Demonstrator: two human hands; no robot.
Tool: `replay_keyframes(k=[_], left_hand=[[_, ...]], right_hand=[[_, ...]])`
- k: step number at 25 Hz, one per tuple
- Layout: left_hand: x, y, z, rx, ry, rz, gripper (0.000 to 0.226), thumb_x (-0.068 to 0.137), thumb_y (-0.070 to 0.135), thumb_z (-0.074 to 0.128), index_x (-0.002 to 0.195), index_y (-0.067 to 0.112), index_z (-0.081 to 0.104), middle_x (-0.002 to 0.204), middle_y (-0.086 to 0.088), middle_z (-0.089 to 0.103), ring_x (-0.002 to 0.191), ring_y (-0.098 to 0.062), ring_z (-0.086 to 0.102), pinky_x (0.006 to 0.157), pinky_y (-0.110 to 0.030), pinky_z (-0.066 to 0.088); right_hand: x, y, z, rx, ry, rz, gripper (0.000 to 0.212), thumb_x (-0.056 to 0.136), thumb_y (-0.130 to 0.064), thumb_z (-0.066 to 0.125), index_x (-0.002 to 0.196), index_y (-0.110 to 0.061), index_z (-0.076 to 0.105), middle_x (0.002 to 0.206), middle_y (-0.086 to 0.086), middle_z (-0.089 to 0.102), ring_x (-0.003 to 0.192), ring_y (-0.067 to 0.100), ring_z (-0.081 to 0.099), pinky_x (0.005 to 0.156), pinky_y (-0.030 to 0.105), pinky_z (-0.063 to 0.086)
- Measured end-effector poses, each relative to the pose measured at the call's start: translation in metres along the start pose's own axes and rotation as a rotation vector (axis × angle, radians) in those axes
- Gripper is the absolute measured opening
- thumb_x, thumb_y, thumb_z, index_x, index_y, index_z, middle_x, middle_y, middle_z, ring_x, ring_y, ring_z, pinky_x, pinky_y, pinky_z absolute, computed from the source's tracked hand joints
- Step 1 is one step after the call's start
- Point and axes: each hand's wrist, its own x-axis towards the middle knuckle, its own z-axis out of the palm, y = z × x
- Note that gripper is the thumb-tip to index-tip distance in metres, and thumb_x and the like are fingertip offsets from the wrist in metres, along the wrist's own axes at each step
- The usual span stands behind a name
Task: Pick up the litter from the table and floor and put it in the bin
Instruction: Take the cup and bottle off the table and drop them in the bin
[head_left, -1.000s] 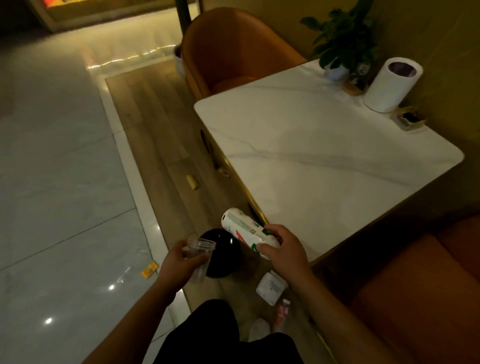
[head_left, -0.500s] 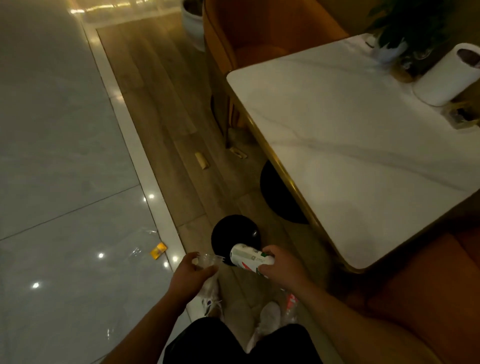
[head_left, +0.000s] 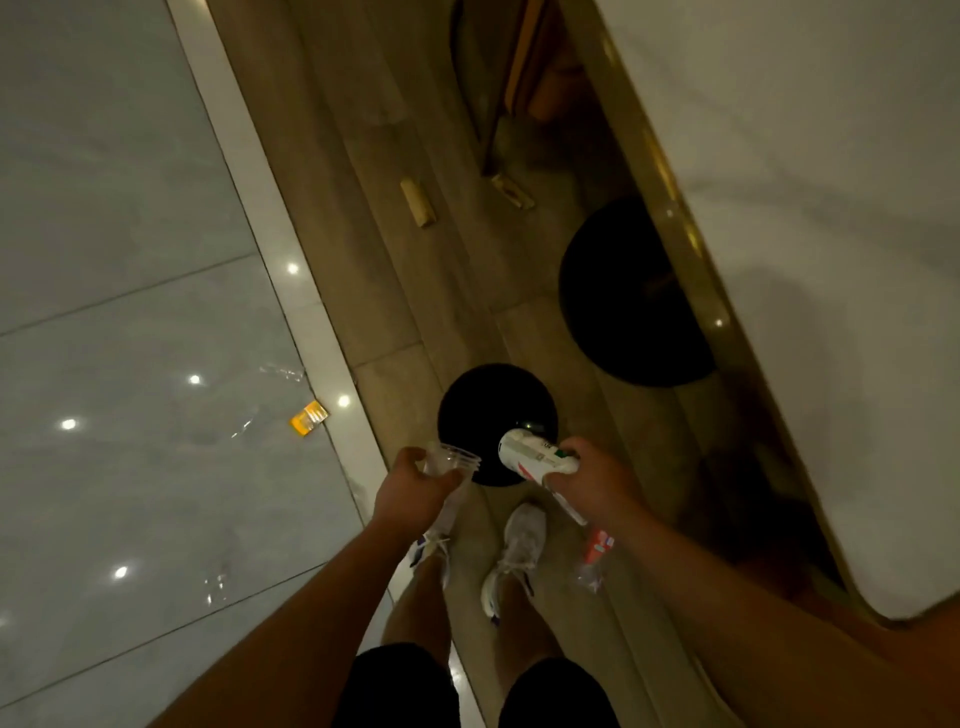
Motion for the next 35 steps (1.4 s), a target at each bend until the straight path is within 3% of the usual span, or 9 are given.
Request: replay_keyframes(k=[5,10,13,15,18,23,35], left_hand=[[0.080,-0.008,0.040,0.083,-0.045,-0.045,0.073,0.075,0.050,0.073,0.135,0.019,0.045,0.114,-0.008,0.068,0.086,-0.020,0.065,0.062,-0.027,0.048],[0.129,-0.017,0.073,0.199,-0.001,-0.039,0.074,0.076,0.054,0.070,0.134,0.014,0.047,0.122,-0.009,0.063,0.101,-0.025,0.061,0.074,-0.030,0.045],[0.153,-0.021,0.094,0.267,0.018,-0.026,0.068,0.078,0.050,0.068,0.132,0.013,0.048,0.118,-0.008,0.065,0.088,-0.018,0.055,0.070,-0.030,0.043],[0.165,-0.022,0.105,0.346,0.053,-0.006,0.063,0.080,0.047,0.067,0.129,0.012,0.049,0.117,-0.009,0.065,0.089,-0.021,0.058,0.068,-0.031,0.044],[0.178,-0.023,0.121,0.524,0.126,0.059,0.060,0.081,0.050,0.065,0.126,0.014,0.049,0.117,-0.010,0.062,0.103,-0.028,0.062,0.073,-0.037,0.050],[0.193,-0.030,0.140,0.813,0.211,0.258,0.056,0.083,0.051,0.062,0.124,0.014,0.052,0.118,-0.011,0.059,0.107,-0.030,0.058,0.084,-0.041,0.047],[0.205,-0.041,0.147,0.992,0.172,0.406,0.054,0.084,0.043,0.060,0.130,0.017,0.049,0.121,-0.011,0.057,0.111,-0.032,0.055,0.090,-0.042,0.044]], right_hand=[[0.080,0.013,0.033,0.002,-0.008,0.035,0.053,0.074,-0.035,0.073,0.123,-0.024,0.056,0.119,0.006,0.067,0.105,0.029,0.064,0.087,0.044,0.055],[0.125,0.038,0.066,-0.053,-0.006,0.083,0.044,0.079,-0.036,0.070,0.118,-0.022,0.057,0.115,0.007,0.068,0.103,0.030,0.064,0.078,0.035,0.051],[0.146,0.051,0.086,-0.087,-0.006,0.046,0.048,0.079,-0.034,0.072,0.121,-0.019,0.056,0.117,0.011,0.066,0.106,0.034,0.062,0.080,0.038,0.051],[0.157,0.053,0.098,-0.144,-0.006,-0.011,0.051,0.078,-0.035,0.073,0.123,-0.020,0.055,0.121,0.013,0.062,0.109,0.036,0.061,0.081,0.040,0.053],[0.175,0.055,0.112,-0.234,-0.004,-0.087,0.052,0.078,-0.035,0.072,0.125,-0.021,0.054,0.125,0.014,0.053,0.110,0.039,0.057,0.083,0.043,0.054],[0.197,0.058,0.126,-0.340,0.009,-0.155,0.049,0.079,-0.031,0.070,0.123,-0.019,0.053,0.123,0.014,0.052,0.112,0.037,0.053,0.084,0.042,0.052],[0.207,0.069,0.130,-0.289,-0.001,-0.202,0.040,0.082,-0.021,0.063,0.121,-0.013,0.057,0.122,0.017,0.053,0.114,0.040,0.051,0.086,0.043,0.049]])
